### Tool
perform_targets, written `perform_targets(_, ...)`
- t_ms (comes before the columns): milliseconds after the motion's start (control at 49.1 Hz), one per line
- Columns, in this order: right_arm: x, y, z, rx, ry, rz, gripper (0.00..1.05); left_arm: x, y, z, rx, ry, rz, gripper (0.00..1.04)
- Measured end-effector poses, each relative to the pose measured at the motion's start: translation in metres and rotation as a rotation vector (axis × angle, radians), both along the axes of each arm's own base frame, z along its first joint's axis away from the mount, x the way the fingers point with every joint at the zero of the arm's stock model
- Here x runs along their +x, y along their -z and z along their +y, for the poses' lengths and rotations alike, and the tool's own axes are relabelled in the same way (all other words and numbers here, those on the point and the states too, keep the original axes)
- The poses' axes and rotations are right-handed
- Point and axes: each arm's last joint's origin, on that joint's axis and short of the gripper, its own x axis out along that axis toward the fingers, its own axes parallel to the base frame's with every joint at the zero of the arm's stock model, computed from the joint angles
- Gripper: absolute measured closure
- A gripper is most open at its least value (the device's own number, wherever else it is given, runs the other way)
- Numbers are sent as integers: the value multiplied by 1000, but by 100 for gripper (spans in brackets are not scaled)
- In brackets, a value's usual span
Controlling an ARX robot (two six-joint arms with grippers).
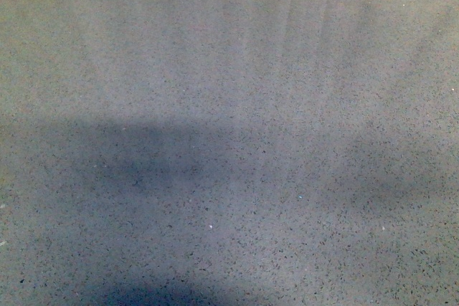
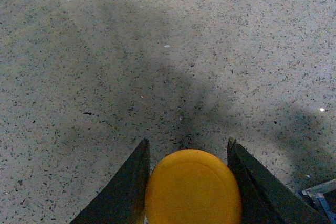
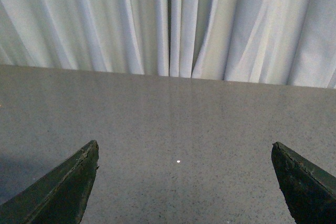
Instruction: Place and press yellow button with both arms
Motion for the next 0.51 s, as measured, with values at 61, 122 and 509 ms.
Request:
perform_targets(61, 0, 0, 0, 0, 0, 0, 9, 0, 0, 0, 0, 2, -1, 70)
perform_targets(122, 0, 0, 0, 0, 0, 0, 9, 0, 0, 0, 1, 2, 0, 70)
perform_targets(509, 0, 0, 0, 0, 0, 0, 9, 10, -61, -18, 101, 74, -159, 70)
